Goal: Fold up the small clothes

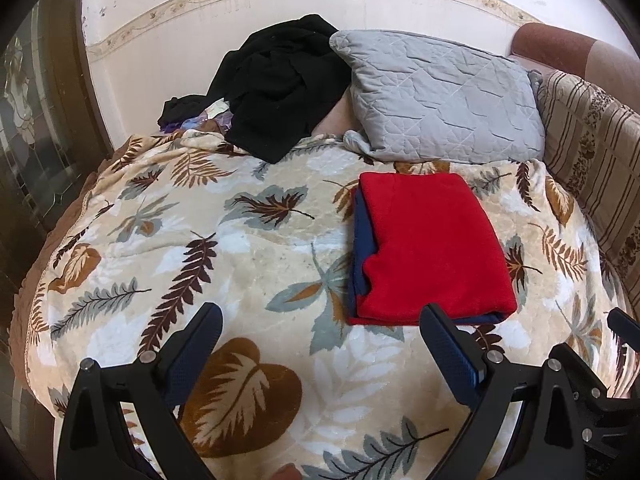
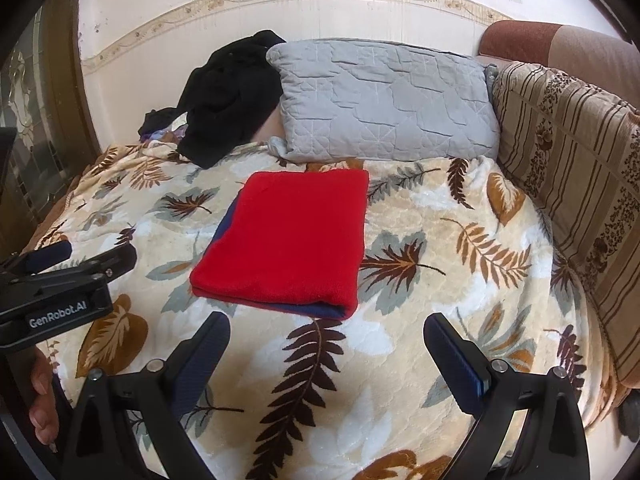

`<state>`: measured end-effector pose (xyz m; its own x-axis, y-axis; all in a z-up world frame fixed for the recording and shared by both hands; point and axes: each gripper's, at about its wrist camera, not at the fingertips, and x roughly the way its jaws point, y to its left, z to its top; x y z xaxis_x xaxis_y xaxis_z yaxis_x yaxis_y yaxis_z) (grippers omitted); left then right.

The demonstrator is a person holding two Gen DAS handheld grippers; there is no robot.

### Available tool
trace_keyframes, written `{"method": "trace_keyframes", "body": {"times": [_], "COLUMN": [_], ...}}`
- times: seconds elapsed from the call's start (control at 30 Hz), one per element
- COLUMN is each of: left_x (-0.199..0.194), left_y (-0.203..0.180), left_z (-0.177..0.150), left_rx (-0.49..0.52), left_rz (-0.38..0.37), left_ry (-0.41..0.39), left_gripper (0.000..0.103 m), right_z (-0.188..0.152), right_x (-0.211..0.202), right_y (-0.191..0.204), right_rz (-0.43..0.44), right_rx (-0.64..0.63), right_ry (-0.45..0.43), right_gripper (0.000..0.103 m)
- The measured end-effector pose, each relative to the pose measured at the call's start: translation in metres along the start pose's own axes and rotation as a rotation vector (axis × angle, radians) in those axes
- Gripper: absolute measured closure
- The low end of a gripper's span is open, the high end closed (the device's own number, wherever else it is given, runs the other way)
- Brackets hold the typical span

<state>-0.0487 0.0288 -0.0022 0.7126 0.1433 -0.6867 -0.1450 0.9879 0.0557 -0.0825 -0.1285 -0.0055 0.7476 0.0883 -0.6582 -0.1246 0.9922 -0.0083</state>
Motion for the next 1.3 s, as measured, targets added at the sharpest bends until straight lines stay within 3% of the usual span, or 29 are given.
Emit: {"method": "trace_keyframes", "body": {"times": [0.4,0.8,1.3], "left_x": [0.0,0.007,0.003], "left_y": [-0.002,-0.001,-0.007], "left_z": [0.0,-0.001,0.001], "left_rx": [0.005,0.003,0.012], "left_rz": [-0.016,-0.017,-0.04], "left_ry": [-0.003,0.017,0.005], "left_gripper": [0.004,0.004,0.004], "right_z": [0.001,-0.006,0.003], "right_x": [0.004,0.02,0.016], "right_y": [-0.001,-0.013,-0.001], "right_rz": [0.005,0.068,0.012], "right_rx": [0.007,0.097,0.038], "right_ry": [0.005,0.06,0.029], "right_gripper": [0.004,0.004,0.004]}}
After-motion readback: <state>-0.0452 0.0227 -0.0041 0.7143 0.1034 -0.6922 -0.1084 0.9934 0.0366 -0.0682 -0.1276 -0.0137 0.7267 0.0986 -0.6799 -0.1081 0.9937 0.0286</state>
